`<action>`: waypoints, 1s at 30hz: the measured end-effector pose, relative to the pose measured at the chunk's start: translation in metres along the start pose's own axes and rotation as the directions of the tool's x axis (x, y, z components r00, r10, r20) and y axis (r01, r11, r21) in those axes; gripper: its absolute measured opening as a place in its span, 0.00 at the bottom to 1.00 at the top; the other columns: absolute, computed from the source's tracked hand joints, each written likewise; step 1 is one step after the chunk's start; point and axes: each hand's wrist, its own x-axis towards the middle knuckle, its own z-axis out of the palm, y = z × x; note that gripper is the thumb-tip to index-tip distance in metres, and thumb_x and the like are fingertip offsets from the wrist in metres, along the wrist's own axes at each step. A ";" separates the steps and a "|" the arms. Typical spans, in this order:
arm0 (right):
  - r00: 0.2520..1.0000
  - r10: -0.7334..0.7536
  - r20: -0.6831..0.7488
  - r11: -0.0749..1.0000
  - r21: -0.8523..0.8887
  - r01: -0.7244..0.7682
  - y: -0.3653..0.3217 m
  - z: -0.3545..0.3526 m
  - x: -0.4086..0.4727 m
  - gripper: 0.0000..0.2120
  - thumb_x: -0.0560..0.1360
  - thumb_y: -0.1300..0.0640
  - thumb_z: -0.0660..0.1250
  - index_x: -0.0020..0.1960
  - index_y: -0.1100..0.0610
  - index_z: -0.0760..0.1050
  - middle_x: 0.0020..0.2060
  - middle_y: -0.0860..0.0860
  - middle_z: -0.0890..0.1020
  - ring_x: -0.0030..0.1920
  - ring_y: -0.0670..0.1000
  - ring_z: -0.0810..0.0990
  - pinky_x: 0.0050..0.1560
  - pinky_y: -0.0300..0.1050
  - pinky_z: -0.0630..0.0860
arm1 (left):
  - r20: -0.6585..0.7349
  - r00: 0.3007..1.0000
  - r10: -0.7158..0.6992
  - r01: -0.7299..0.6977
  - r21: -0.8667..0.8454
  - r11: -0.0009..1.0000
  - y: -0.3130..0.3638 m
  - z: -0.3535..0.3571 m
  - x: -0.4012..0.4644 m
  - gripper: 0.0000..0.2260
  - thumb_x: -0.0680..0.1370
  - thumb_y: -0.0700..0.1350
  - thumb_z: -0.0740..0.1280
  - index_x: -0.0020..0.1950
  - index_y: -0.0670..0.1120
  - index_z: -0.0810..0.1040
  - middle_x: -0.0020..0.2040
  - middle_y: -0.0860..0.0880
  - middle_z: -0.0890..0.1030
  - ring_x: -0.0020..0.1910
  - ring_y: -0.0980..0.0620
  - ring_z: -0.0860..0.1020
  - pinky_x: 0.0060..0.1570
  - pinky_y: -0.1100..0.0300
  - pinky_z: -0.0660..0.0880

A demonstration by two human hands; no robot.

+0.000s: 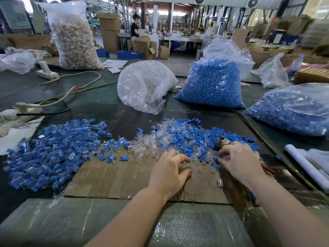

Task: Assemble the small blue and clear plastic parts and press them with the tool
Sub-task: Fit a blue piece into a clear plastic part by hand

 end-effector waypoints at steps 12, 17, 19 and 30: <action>0.991 -0.051 -0.121 0.999 -0.022 0.049 -0.010 0.008 -0.001 0.04 0.77 0.53 0.64 0.47 0.46 0.78 0.45 0.45 0.82 0.50 0.49 0.76 0.57 0.49 0.62 | -0.046 0.999 -0.016 0.012 -0.092 0.996 0.000 -0.003 -0.004 0.11 0.74 0.48 0.69 0.57 0.51 0.78 0.48 0.57 0.73 0.47 0.58 0.74 0.54 0.60 0.73; 0.961 -0.198 -0.194 0.956 0.180 0.233 -0.030 0.000 -0.008 0.04 0.77 0.56 0.64 0.46 0.52 0.78 0.41 0.46 0.80 0.44 0.46 0.74 0.52 0.41 0.69 | -0.118 0.993 0.010 -0.027 -0.143 0.989 0.001 -0.006 -0.005 0.11 0.74 0.45 0.70 0.56 0.48 0.79 0.46 0.57 0.73 0.47 0.57 0.74 0.53 0.63 0.74; 0.941 -0.300 -0.158 0.921 0.211 0.329 -0.045 -0.002 -0.014 0.04 0.77 0.56 0.64 0.46 0.52 0.78 0.40 0.44 0.77 0.43 0.44 0.71 0.48 0.34 0.66 | -0.142 0.990 0.014 -0.038 -0.173 0.984 0.003 -0.007 -0.006 0.11 0.74 0.44 0.70 0.55 0.48 0.79 0.45 0.58 0.73 0.45 0.58 0.73 0.51 0.68 0.72; 0.940 -0.330 -0.088 0.855 0.395 0.337 -0.073 0.002 -0.029 0.07 0.77 0.60 0.63 0.51 0.54 0.79 0.43 0.47 0.81 0.44 0.45 0.76 0.47 0.36 0.72 | -0.036 0.953 -0.302 0.211 -0.638 0.741 0.000 -0.020 -0.004 0.08 0.70 0.35 0.72 0.44 0.47 0.82 0.40 0.52 0.83 0.39 0.62 0.80 0.44 0.69 0.75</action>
